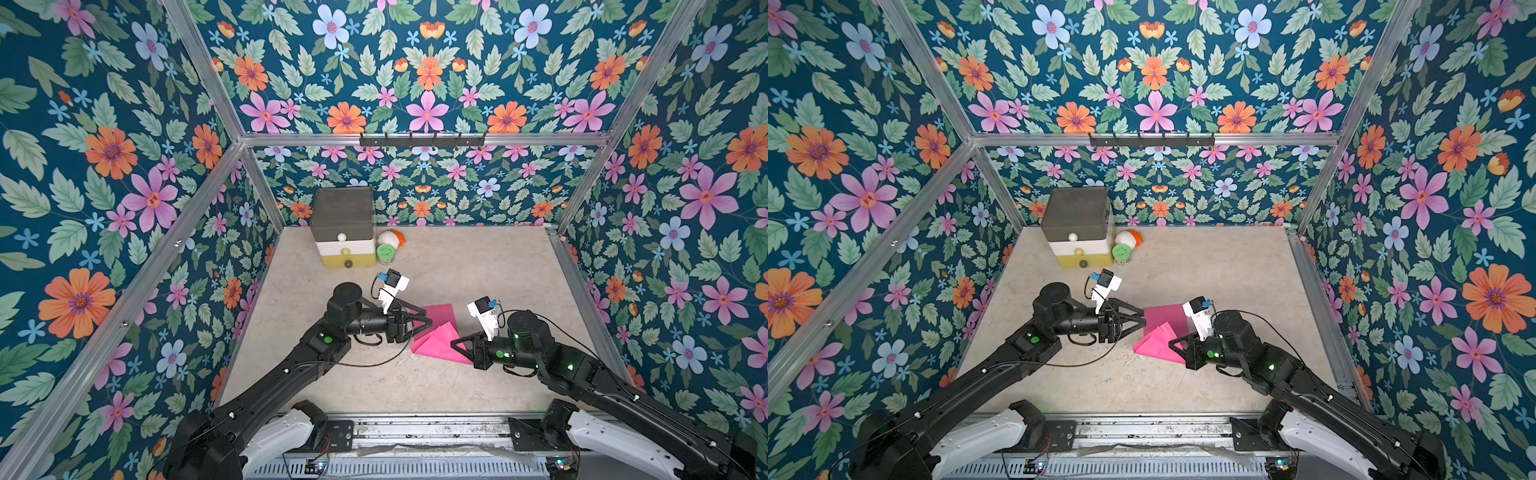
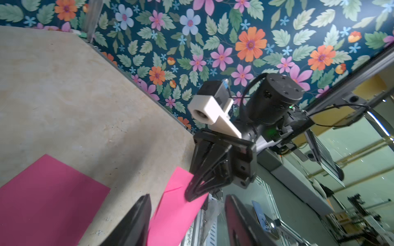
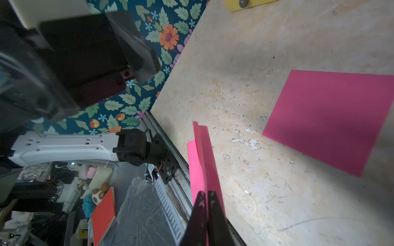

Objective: Fold the square paper diagonally
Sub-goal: Fold the paper at the center of the board.

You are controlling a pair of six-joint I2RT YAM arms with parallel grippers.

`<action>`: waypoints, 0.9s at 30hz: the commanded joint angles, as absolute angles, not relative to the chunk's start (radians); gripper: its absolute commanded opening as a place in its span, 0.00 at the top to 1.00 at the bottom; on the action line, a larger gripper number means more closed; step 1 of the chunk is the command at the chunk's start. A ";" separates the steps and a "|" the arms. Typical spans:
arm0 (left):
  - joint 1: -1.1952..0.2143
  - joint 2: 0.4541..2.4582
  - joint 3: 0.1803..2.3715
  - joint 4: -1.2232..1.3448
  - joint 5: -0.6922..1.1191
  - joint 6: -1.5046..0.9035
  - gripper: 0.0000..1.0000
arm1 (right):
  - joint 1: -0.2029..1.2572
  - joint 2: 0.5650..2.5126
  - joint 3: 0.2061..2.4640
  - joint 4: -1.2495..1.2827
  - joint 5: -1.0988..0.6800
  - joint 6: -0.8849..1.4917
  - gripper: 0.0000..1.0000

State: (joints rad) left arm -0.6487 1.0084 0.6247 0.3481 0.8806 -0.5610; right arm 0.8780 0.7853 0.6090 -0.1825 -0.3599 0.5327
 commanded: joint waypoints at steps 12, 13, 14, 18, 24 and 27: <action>-0.668 1.067 0.556 0.677 0.922 -0.648 0.29 | 0.879 0.750 0.575 0.063 -0.517 0.688 1.00; -0.669 1.064 0.550 0.685 0.924 -0.652 0.29 | 0.879 0.751 0.575 0.062 -0.517 0.688 1.00; -0.676 1.064 0.546 0.695 0.928 -0.658 0.29 | 0.878 0.751 0.576 0.064 -0.518 0.690 1.00; -0.704 1.102 0.535 0.706 0.933 -0.662 0.37 | 0.877 0.763 0.575 0.081 -0.532 0.698 1.00; -0.713 1.140 0.488 0.825 0.950 -0.721 0.52 | 0.875 0.761 0.563 0.082 -0.528 0.700 1.00; -0.712 1.147 0.482 0.822 0.944 -0.720 0.63 | 0.868 0.755 0.557 0.079 -0.525 0.704 1.00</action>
State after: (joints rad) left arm -0.7132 1.1431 0.4843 0.7578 0.9348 -0.7036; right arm 0.8715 0.7597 0.5594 0.0463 -0.5228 0.6979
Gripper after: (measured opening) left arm 0.389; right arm 0.072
